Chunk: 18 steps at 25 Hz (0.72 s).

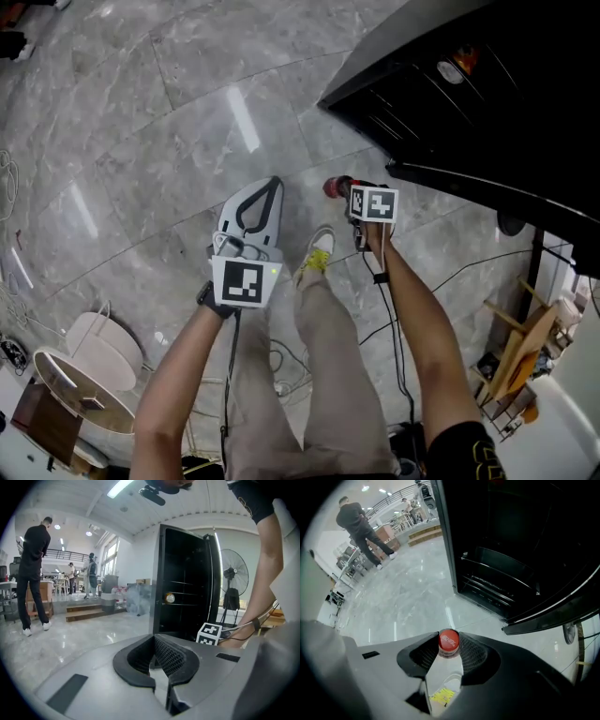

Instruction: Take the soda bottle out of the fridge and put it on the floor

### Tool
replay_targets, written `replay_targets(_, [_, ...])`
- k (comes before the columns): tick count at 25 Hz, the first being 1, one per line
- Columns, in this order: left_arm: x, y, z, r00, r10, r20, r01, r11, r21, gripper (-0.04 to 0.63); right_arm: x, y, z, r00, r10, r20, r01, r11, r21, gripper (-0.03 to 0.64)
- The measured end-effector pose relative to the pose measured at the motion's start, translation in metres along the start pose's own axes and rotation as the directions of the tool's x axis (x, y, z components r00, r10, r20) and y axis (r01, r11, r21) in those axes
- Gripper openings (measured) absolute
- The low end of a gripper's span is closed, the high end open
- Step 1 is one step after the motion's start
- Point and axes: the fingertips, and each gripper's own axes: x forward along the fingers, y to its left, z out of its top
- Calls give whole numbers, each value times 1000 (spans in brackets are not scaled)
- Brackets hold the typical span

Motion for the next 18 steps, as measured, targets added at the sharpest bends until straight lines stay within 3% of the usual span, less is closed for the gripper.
replay_targets(8, [42, 9, -51, 998, -53, 20, 53, 999, -2, 17, 80, -33, -4, 997, -80, 1, 80, 997, 15, 126])
replay_targets(18, [77, 25, -94, 996, -85, 20, 84, 996, 11, 17, 142, -47, -7, 994, -111, -15, 112, 993, 35, 126])
